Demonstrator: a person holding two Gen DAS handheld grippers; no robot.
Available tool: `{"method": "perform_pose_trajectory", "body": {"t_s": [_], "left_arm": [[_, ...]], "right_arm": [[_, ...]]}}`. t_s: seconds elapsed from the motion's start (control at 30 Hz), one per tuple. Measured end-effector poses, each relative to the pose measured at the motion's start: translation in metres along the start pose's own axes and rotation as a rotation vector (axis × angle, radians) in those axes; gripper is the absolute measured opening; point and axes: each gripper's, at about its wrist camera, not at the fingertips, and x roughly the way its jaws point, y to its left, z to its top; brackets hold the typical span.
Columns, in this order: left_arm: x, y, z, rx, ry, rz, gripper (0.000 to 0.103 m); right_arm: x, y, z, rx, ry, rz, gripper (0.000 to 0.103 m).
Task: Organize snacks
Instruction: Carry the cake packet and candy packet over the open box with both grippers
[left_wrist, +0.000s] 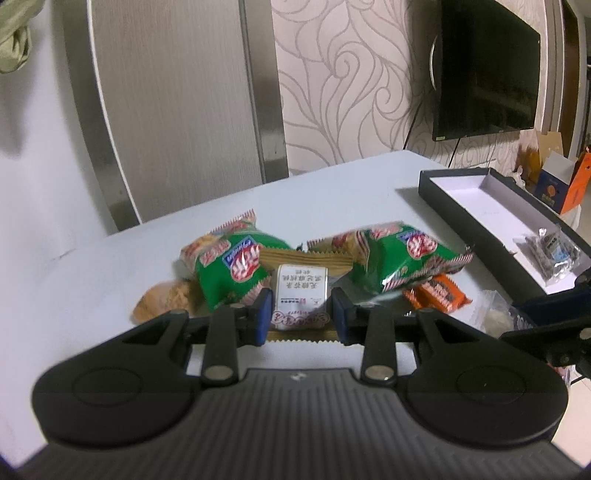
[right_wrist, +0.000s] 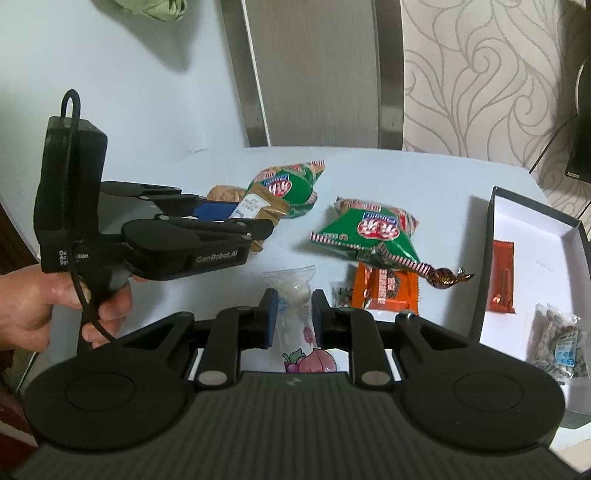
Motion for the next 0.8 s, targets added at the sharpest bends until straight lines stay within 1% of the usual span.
{"method": "perform_pose_trajectory", "body": {"t_s": [0.2, 0.37, 0.6, 0.8], "left_arm": [[0.001, -0.009, 0.014, 0.015, -0.022, -0.024, 0.037], [0.006, -0.021, 0.026, 0.032, -0.040, -0.055, 0.037], [0.012, -0.044, 0.044, 0.059, -0.074, -0.113, 0.037], [0.024, -0.072, 0.060, 0.091, -0.092, -0.181, 0.038]], "right_arm": [[-0.011, -0.008, 0.006, 0.022, -0.030, -0.003, 0.023], [-0.021, -0.018, 0.012, 0.038, -0.052, -0.022, 0.023], [-0.035, -0.035, 0.016, 0.062, -0.079, -0.075, 0.023], [-0.048, -0.057, 0.015, 0.095, -0.093, -0.142, 0.023]]}}
